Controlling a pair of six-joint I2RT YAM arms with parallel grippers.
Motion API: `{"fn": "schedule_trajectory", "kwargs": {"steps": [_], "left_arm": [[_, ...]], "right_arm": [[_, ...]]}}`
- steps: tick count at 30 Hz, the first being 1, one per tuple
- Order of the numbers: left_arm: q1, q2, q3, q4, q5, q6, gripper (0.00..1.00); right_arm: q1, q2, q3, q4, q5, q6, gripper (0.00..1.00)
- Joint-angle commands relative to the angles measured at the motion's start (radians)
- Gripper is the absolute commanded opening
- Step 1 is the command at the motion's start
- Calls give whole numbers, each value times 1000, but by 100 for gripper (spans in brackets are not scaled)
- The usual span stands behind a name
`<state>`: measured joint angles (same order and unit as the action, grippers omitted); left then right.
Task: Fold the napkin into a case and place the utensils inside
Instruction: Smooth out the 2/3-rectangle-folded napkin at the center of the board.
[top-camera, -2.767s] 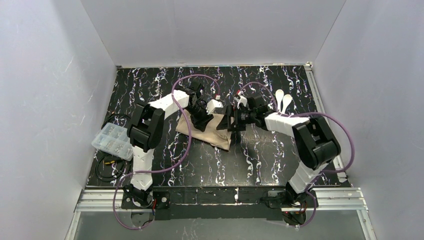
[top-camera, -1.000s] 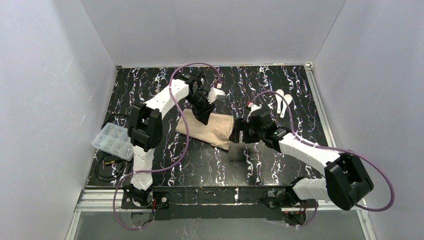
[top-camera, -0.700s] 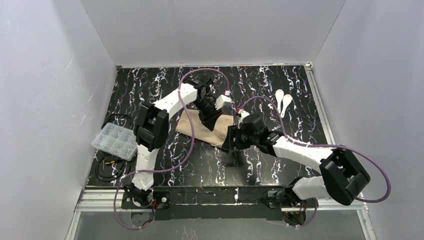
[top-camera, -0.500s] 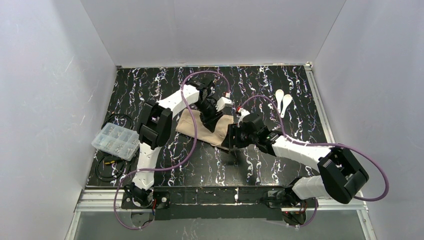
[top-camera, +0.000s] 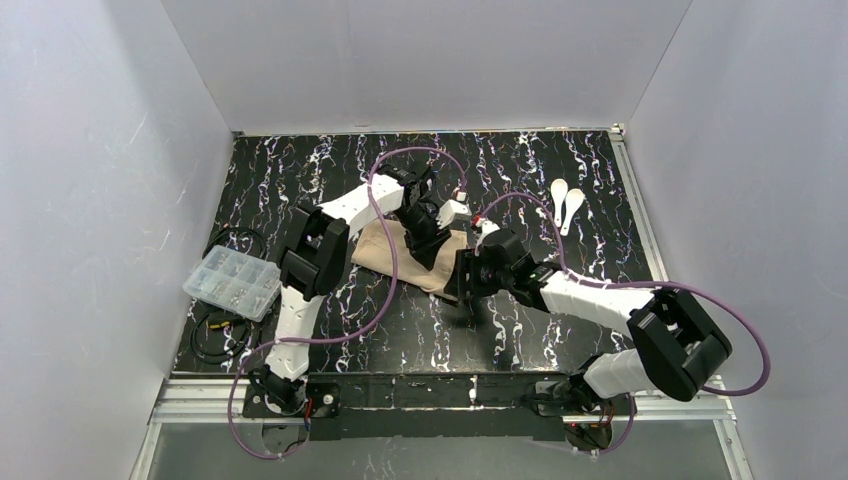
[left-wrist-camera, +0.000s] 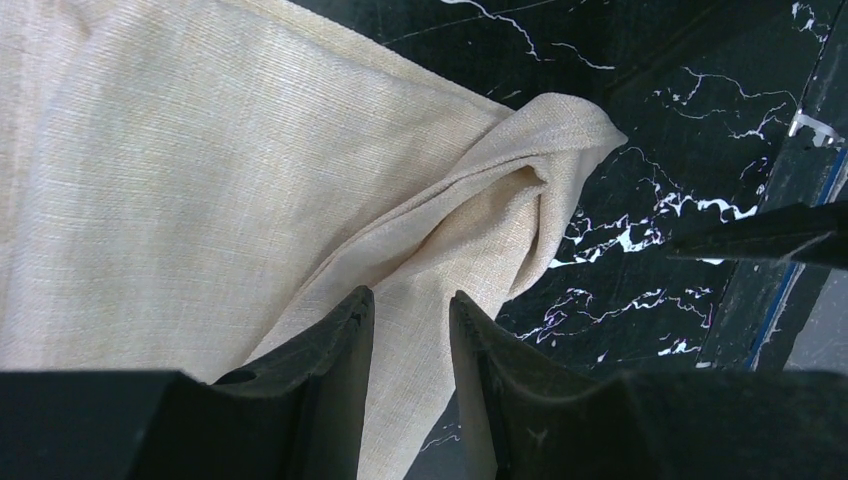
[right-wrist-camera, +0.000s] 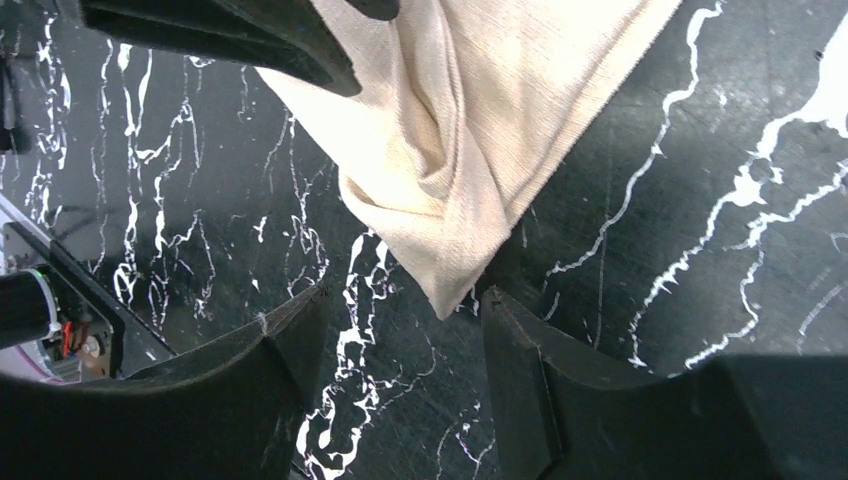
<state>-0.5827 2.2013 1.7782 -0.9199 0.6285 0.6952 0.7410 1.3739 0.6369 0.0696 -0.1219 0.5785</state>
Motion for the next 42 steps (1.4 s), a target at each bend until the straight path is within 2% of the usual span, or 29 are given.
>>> {"fn": "schedule_trajectory", "kwargs": {"steps": [1, 4, 6, 7, 20, 25, 36, 42], "left_arm": [[-16, -19, -19, -13, 32, 3, 33], [-20, -10, -16, 0, 32, -14, 33], [-23, -6, -14, 4, 32, -22, 33], [-24, -5, -13, 5, 35, -22, 33], [-42, 15, 13, 10, 60, -54, 33], [-46, 18, 12, 10, 60, -53, 33], [-46, 44, -1, 46, 28, -54, 33], [-46, 67, 14, 50, 32, -69, 32]], "right_arm": [[-1, -62, -27, -16, 75, 18, 65], [0, -58, -31, 2, 88, 30, 61], [2, -48, -30, 17, 90, 37, 46], [6, -45, -30, 18, 97, 39, 44], [20, -1, -28, 60, 116, 55, 50], [20, -4, -31, 69, 162, 57, 44], [21, 16, -34, 111, 141, 62, 26], [21, 29, -31, 121, 150, 63, 24]]}}
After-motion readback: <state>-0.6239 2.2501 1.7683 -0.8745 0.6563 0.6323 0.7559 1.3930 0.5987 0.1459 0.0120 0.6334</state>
